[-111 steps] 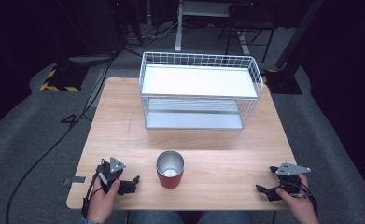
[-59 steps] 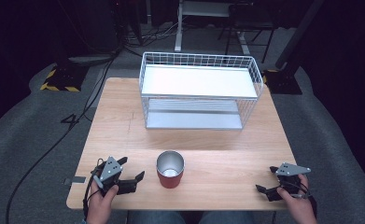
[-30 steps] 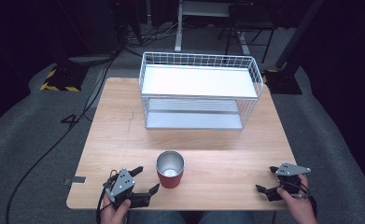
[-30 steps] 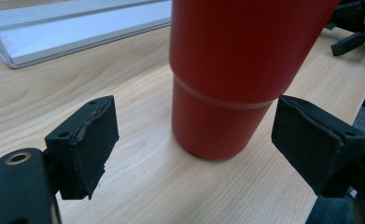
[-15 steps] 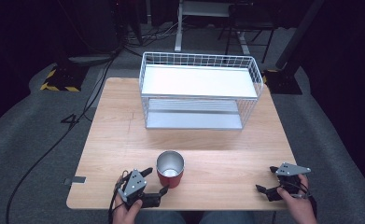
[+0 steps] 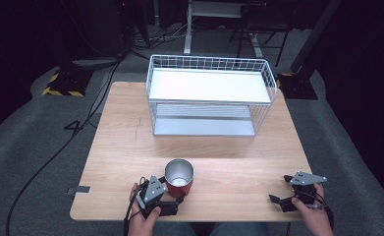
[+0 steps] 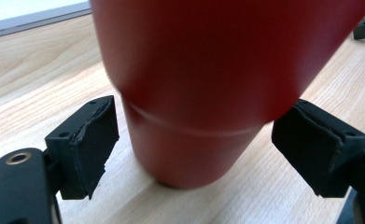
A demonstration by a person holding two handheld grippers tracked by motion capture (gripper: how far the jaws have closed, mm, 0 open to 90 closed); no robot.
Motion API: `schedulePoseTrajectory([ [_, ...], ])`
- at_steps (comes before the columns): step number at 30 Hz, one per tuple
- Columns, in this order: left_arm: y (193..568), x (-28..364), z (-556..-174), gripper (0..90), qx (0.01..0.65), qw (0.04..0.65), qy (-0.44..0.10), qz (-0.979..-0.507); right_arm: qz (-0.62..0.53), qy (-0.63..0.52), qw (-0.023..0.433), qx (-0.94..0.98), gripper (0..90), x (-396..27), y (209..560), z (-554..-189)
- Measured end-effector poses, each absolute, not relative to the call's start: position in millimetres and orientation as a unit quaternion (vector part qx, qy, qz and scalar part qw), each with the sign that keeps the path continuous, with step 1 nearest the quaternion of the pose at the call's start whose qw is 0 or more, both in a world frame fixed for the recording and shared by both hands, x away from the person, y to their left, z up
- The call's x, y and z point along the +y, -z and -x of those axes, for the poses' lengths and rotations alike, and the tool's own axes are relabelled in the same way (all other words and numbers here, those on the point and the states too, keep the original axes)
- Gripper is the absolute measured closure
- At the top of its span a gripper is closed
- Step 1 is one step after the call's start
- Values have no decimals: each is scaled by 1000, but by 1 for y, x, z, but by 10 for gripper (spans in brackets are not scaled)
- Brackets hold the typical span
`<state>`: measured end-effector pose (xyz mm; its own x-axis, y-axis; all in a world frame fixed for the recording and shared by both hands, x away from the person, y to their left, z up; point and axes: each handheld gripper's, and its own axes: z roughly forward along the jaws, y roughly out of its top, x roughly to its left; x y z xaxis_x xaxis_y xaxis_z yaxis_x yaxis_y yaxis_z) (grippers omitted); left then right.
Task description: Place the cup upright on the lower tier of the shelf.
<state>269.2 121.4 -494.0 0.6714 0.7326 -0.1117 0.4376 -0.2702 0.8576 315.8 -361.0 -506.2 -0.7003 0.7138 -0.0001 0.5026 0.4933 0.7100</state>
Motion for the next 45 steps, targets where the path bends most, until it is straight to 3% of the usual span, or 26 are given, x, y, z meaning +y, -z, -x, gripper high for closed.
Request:
schedulePoseTrajectory([
  [20, 499, 97, -282, 131, 405, 469, -165, -767, -354, -355, 148, 853, 0, -362, 506, -316],
  [45, 498, 95, -279, 165, 393, 452, -187, -778, -354, -355, 148, 853, 0, -362, 506, -316],
])
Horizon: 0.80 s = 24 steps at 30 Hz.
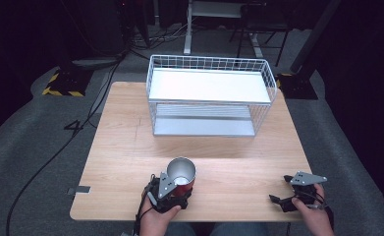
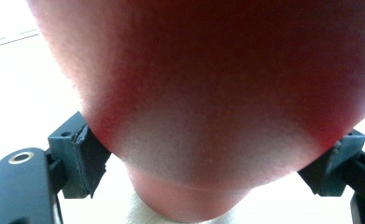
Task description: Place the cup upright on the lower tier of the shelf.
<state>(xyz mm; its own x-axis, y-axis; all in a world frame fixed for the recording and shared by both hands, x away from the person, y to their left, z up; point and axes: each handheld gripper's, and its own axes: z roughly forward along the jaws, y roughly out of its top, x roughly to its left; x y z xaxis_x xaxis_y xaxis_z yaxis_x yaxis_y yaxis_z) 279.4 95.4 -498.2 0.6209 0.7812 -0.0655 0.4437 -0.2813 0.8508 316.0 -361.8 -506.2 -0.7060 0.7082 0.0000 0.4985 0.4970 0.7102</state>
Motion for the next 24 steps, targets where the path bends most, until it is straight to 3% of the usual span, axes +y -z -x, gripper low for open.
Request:
schedulePoseTrajectory([
  [24, 471, 95, -288, 166, 379, 457, -175, -786, -354, -356, 148, 852, 0, -361, 506, -317],
])
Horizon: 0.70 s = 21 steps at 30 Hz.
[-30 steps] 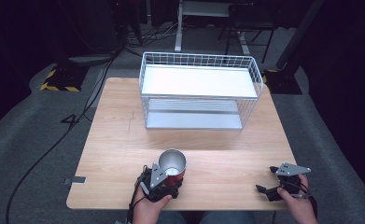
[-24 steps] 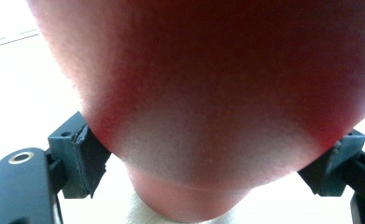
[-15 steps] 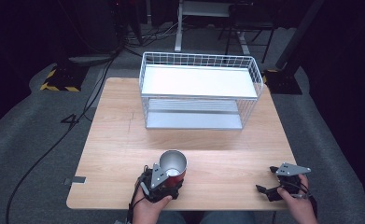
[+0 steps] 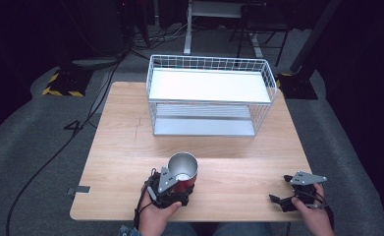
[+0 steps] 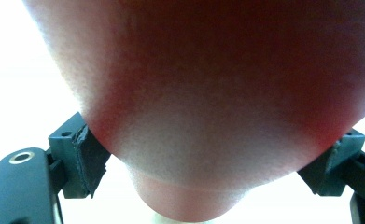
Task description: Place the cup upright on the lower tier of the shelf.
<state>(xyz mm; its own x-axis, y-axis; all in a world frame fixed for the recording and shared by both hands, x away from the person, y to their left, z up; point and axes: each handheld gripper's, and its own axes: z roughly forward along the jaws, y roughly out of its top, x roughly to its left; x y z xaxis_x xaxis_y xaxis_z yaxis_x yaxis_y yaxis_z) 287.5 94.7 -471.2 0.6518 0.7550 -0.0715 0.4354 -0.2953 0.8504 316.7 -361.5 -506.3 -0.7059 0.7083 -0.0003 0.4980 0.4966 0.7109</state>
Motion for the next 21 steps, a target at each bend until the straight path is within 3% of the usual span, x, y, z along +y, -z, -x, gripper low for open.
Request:
schedulePoseTrajectory([
  [21, 432, 89, -324, 166, 362, 479, -165, -782, -354, -356, 148, 852, 0, -361, 506, -317],
])
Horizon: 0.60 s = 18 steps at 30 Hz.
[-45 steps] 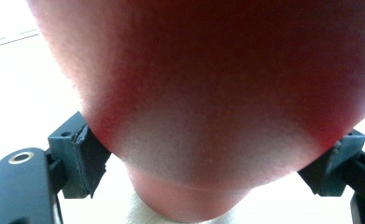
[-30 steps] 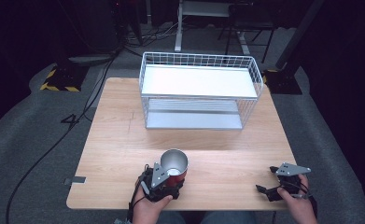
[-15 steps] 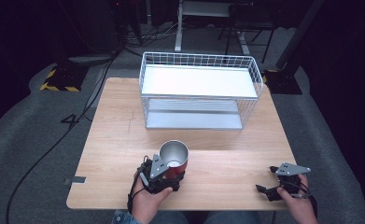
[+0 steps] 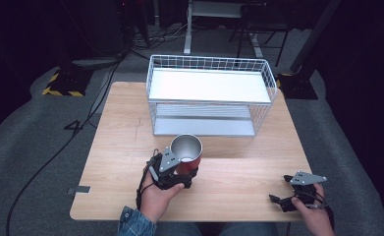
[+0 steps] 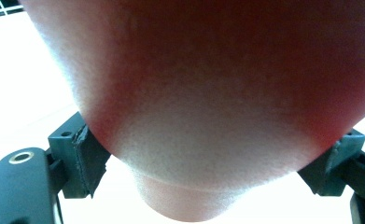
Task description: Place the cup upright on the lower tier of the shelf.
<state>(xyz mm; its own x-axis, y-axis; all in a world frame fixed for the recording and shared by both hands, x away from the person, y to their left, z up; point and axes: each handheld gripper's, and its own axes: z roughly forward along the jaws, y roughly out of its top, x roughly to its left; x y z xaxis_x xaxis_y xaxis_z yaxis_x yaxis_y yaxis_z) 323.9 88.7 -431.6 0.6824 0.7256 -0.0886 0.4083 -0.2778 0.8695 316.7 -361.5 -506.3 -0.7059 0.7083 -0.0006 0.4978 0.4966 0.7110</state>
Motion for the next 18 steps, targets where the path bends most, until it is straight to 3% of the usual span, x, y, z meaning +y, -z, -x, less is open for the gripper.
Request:
schedulePoseTrajectory([
  [18, 435, 63, -376, 165, 343, 493, -169, -782, -354, -356, 148, 852, 0, -361, 506, -317],
])
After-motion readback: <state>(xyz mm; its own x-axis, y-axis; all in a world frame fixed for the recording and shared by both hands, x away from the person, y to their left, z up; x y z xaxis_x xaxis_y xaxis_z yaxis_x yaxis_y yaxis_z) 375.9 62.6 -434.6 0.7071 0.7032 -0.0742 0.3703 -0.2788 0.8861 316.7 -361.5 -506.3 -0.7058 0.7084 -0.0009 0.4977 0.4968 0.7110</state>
